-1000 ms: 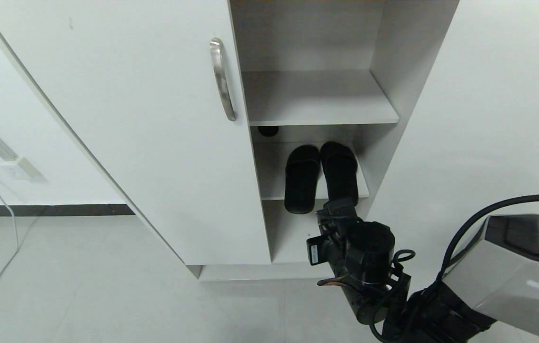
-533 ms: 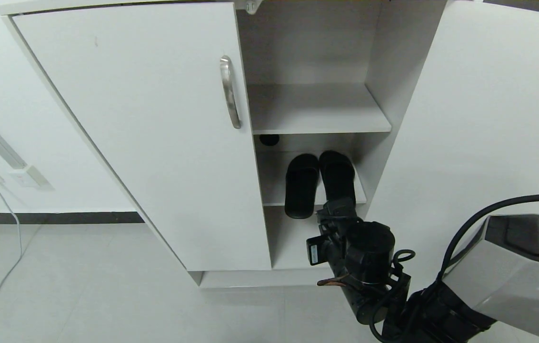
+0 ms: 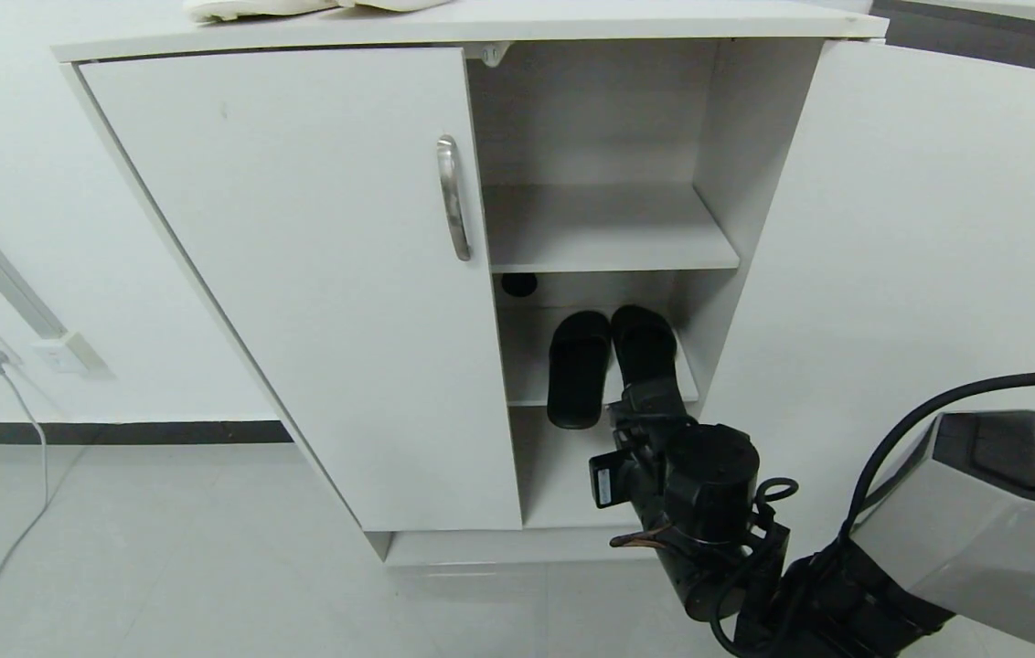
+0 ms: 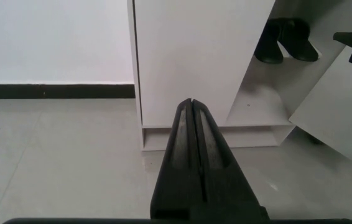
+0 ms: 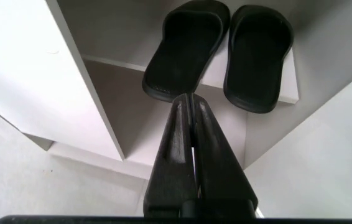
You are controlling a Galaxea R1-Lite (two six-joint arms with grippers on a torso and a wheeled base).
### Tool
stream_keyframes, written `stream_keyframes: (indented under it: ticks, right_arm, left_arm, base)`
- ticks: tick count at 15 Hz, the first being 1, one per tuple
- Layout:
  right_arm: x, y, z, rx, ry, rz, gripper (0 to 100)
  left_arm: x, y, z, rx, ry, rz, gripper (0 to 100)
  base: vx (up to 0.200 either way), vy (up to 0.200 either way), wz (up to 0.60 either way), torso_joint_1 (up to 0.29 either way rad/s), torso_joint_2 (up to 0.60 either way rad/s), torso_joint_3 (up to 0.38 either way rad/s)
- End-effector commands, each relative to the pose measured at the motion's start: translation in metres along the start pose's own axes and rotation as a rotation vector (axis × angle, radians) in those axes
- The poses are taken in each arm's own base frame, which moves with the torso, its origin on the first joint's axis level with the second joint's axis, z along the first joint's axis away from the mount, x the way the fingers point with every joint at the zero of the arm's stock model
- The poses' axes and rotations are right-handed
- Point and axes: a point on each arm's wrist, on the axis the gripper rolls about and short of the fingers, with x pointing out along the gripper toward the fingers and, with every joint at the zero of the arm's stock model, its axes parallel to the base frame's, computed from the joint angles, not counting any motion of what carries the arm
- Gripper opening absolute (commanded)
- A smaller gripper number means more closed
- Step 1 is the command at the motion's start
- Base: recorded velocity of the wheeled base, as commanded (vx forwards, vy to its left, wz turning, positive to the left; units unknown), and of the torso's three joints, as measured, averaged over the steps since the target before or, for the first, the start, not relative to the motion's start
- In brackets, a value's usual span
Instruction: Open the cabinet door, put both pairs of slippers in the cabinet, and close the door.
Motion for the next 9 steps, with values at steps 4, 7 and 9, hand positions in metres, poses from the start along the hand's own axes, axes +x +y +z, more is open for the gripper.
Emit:
stream_keyframes:
  ticks: [4,7,9]
  right_arm:
    - [0.0005,-0.0003,-0.0020,-0.005,0.005,-0.001,0]
    - [0.0005,-0.0004,-0.0017,-0.002,0.002,-0.006,0]
    - [0.0007,-0.0009,-0.0014,0.002,-0.005,-0.006,0]
  left_arm:
    - [0.0000,0.0000,0.0002,-0.002,0.001,0.000,0]
    - [0.0002,0.0000,-0.0003,-0.001,0.003,0.000,0]
    - [0.0000,0.0000,0.0002,-0.001,0.001,0.000,0]
  base:
    - [0.000,0.000,0.00,0.000,0.00,0.000]
    - [0.000,0.067,0.00,0.001,0.00,0.001]
    - [0.000,0.200,0.00,-0.002,0.01,0.005]
